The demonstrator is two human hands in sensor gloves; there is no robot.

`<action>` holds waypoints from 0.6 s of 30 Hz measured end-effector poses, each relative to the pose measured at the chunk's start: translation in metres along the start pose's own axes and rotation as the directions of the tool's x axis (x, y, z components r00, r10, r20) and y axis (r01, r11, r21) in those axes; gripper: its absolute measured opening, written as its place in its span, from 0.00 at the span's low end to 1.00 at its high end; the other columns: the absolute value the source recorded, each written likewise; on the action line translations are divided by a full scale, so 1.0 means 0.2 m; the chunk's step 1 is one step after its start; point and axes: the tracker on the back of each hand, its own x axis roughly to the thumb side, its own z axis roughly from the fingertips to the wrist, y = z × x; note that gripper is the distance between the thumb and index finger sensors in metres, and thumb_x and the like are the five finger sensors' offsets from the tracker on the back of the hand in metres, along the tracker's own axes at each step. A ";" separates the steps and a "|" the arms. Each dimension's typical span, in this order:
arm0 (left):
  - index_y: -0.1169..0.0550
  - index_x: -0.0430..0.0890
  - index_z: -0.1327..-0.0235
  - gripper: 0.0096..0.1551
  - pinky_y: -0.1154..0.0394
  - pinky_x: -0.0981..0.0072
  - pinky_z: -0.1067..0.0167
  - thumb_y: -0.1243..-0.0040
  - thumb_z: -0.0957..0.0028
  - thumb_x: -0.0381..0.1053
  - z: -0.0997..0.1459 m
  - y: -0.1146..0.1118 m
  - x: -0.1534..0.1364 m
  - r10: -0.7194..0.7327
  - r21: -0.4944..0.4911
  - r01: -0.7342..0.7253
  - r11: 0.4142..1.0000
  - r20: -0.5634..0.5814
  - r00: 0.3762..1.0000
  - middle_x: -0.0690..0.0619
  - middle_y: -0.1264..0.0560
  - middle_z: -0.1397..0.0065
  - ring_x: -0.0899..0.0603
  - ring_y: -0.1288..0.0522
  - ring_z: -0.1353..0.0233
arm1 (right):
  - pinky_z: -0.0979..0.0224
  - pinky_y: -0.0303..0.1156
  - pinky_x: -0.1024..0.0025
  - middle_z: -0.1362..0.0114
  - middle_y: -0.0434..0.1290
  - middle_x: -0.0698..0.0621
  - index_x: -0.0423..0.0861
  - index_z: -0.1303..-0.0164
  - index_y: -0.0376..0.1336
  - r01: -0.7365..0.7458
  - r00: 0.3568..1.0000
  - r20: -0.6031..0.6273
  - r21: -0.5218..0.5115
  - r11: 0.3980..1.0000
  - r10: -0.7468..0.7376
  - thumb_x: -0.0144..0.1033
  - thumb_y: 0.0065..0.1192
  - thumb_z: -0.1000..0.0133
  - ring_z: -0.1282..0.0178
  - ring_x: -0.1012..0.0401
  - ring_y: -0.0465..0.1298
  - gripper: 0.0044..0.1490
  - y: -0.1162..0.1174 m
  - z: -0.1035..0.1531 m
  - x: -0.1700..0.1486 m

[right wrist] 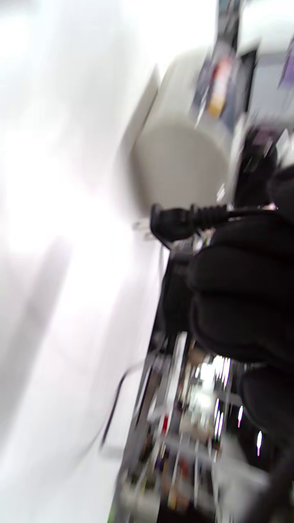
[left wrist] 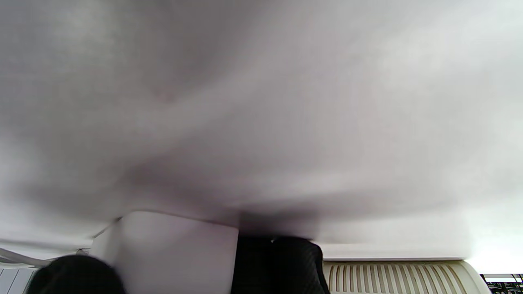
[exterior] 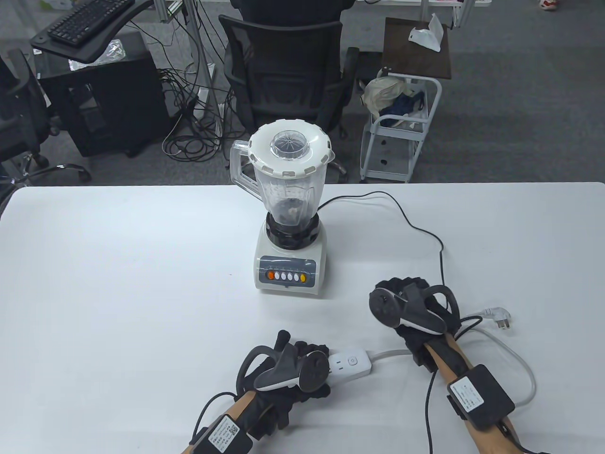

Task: Unplug the blender

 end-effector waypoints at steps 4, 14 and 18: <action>0.41 0.47 0.18 0.54 0.53 0.37 0.22 0.49 0.54 0.73 0.00 0.00 0.00 0.003 -0.005 -0.003 1.000 0.000 1.000 0.53 0.34 0.17 0.42 0.34 0.17 | 0.26 0.64 0.44 0.33 0.72 0.48 0.44 0.34 0.59 -0.014 0.983 -0.182 0.084 0.996 0.029 0.40 0.43 0.43 0.33 0.48 0.74 0.28 0.13 -0.13 -0.16; 0.40 0.47 0.18 0.54 0.53 0.37 0.22 0.48 0.55 0.73 0.00 0.00 0.00 0.002 -0.010 -0.002 1.000 -0.003 1.000 0.53 0.34 0.17 0.42 0.34 0.17 | 0.24 0.63 0.43 0.29 0.70 0.47 0.43 0.30 0.56 0.086 0.951 -0.308 0.188 0.978 -0.025 0.42 0.45 0.43 0.29 0.46 0.71 0.32 0.32 -0.20 -0.28; 0.40 0.47 0.18 0.54 0.53 0.37 0.22 0.48 0.55 0.73 0.00 0.01 0.00 0.005 -0.013 -0.005 1.000 -0.002 1.000 0.53 0.34 0.17 0.42 0.34 0.17 | 0.24 0.62 0.42 0.28 0.69 0.45 0.42 0.28 0.56 0.106 0.958 -0.279 0.158 0.982 -0.059 0.44 0.44 0.44 0.28 0.45 0.71 0.35 0.29 -0.16 -0.28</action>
